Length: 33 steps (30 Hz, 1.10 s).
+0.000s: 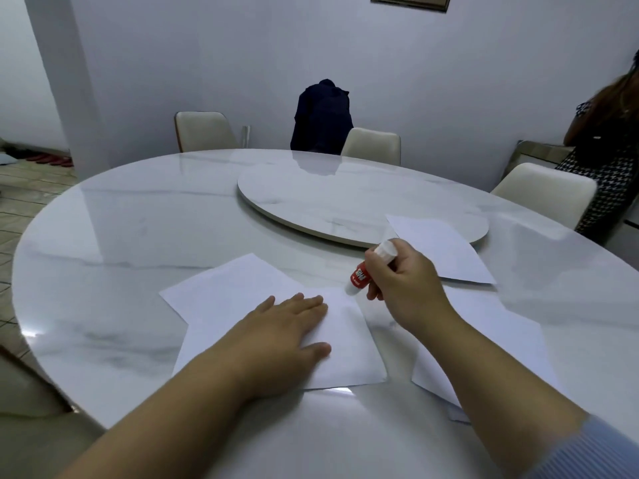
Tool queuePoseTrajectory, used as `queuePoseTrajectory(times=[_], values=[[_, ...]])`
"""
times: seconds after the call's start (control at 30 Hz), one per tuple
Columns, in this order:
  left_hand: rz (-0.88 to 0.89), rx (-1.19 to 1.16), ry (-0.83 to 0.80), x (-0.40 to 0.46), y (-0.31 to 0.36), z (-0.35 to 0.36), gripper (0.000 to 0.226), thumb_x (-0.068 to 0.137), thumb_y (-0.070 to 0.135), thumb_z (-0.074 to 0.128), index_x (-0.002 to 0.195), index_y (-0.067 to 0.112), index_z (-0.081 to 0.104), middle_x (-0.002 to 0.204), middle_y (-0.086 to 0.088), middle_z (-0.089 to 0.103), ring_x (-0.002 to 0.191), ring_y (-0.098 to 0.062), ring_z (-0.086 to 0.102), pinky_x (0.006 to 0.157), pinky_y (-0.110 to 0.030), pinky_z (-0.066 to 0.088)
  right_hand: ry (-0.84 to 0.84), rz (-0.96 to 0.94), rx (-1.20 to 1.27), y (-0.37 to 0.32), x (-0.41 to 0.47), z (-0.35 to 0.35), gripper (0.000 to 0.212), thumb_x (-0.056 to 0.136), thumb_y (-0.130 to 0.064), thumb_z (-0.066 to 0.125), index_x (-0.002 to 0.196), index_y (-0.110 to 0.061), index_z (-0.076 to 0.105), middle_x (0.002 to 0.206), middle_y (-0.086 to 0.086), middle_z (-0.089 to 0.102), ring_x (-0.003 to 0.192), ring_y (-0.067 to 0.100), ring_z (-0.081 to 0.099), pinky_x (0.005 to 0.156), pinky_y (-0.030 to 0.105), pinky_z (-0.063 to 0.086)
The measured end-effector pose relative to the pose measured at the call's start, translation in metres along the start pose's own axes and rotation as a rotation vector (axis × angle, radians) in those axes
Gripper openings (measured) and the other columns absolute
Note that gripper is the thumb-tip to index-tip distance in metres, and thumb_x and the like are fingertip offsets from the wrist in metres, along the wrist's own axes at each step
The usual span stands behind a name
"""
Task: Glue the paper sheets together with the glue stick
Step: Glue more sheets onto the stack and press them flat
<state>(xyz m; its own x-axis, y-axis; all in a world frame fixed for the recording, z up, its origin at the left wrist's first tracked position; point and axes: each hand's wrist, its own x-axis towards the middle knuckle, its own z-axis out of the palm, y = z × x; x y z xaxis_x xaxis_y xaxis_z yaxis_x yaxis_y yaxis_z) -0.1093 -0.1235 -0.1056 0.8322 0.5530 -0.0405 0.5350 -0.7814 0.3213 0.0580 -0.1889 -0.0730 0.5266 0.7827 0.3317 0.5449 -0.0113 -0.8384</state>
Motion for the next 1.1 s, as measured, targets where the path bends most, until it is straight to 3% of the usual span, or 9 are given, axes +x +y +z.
queuePoseTrajectory(times=[0.23, 0.37, 0.57, 0.73, 0.83, 0.9, 1.0, 1.07, 1.1], values=[[-0.002, -0.010, 0.016, 0.003, -0.003, 0.002, 0.063, 0.093, 0.051, 0.036, 0.149, 0.038, 0.012, 0.157, 0.023, 0.005, 0.144, 0.003, 0.000, 0.118, -0.026, -0.003, -0.179, -0.017, -0.156, 0.008, 0.008, 0.003, 0.016, 0.090, -0.022, 0.053, 0.088, -0.007, 0.057, 0.060, -0.008, 0.061, 0.048, 0.001, 0.053, 0.049, 0.014, 0.039], [-0.012, -0.007, 0.022, 0.003, -0.002, 0.000, 0.063, 0.093, 0.050, 0.037, 0.149, 0.037, 0.012, 0.157, 0.023, 0.005, 0.144, 0.003, 0.001, 0.118, -0.025, -0.003, -0.216, -0.043, -0.210, 0.003, -0.004, -0.007, 0.026, 0.088, -0.027, 0.054, 0.088, -0.001, 0.055, 0.075, 0.015, 0.063, 0.057, 0.017, 0.051, 0.057, 0.031, 0.040], [-0.027, -0.009, 0.041, 0.002, 0.003, -0.001, 0.060, 0.094, 0.050, 0.034, 0.148, 0.033, 0.017, 0.158, 0.018, 0.012, 0.144, -0.001, 0.007, 0.118, -0.027, 0.000, -0.291, -0.043, -0.126, -0.001, -0.043, -0.023, 0.024, 0.082, -0.028, 0.058, 0.079, -0.004, 0.056, 0.070, 0.020, 0.058, 0.054, 0.017, 0.045, 0.055, 0.034, 0.040], [-0.025, 0.013, -0.031, 0.006, 0.007, -0.006, 0.062, 0.093, 0.047, 0.042, 0.148, 0.030, 0.019, 0.158, 0.018, 0.009, 0.146, -0.003, 0.002, 0.117, -0.028, -0.002, -0.068, 0.136, 0.411, 0.002, -0.045, -0.039, 0.021, 0.085, -0.018, 0.053, 0.070, -0.006, 0.062, 0.072, 0.041, 0.055, 0.043, 0.020, 0.042, 0.043, 0.025, 0.034], [0.078, 0.040, -0.243, 0.006, 0.002, -0.023, 0.060, 0.094, 0.029, 0.050, 0.147, 0.035, 0.022, 0.156, 0.024, 0.006, 0.145, -0.002, -0.005, 0.117, -0.030, -0.003, 0.142, 0.217, 0.849, -0.004, -0.039, -0.057, 0.024, 0.090, -0.012, 0.047, 0.069, -0.006, 0.057, 0.070, 0.024, 0.060, 0.039, 0.017, 0.040, 0.039, 0.022, 0.033], [0.173, -0.004, -0.365, 0.002, 0.000, -0.036, 0.054, 0.091, 0.020, 0.056, 0.137, 0.043, 0.040, 0.151, 0.033, 0.018, 0.142, 0.005, 0.007, 0.117, -0.028, 0.009, 0.176, 0.229, 0.976, -0.011, -0.037, -0.066, 0.019, 0.090, -0.014, 0.045, 0.074, -0.007, 0.053, 0.079, 0.018, 0.058, 0.037, 0.014, 0.041, 0.039, 0.020, 0.036], [0.089, -0.233, -0.050, -0.004, 0.004, -0.036, 0.026, 0.088, 0.033, 0.058, 0.113, 0.042, 0.063, 0.132, 0.030, 0.049, 0.125, 0.004, 0.042, 0.104, -0.020, 0.032, 0.172, 0.203, 0.998, -0.020, -0.035, -0.070, 0.021, 0.090, -0.015, 0.044, 0.073, -0.007, 0.054, 0.080, 0.015, 0.051, 0.038, 0.013, 0.041, 0.042, 0.019, 0.037], [-0.141, -0.054, 0.223, -0.009, 0.006, -0.025, 0.037, 0.089, 0.052, 0.045, 0.118, 0.031, 0.058, 0.128, 0.014, 0.053, 0.121, -0.012, 0.047, 0.100, -0.028, 0.037, 0.143, 0.175, 0.962, -0.027, -0.035, -0.068, 0.022, 0.091, -0.015, 0.044, 0.073, -0.007, 0.055, 0.073, 0.014, 0.053, 0.038, 0.013, 0.042, 0.045, 0.020, 0.037], [-0.239, 0.106, 0.187, -0.009, 0.006, -0.019, 0.052, 0.088, 0.059, 0.038, 0.126, 0.026, 0.050, 0.135, 0.005, 0.049, 0.126, -0.018, 0.042, 0.103, -0.032, 0.034, 0.125, 0.163, 0.933, -0.029, -0.035, -0.065, 0.023, 0.091, -0.015, 0.043, 0.074, -0.007, 0.056, 0.067, 0.013, 0.056, 0.038, 0.013, 0.044, 0.046, 0.021, 0.037]])
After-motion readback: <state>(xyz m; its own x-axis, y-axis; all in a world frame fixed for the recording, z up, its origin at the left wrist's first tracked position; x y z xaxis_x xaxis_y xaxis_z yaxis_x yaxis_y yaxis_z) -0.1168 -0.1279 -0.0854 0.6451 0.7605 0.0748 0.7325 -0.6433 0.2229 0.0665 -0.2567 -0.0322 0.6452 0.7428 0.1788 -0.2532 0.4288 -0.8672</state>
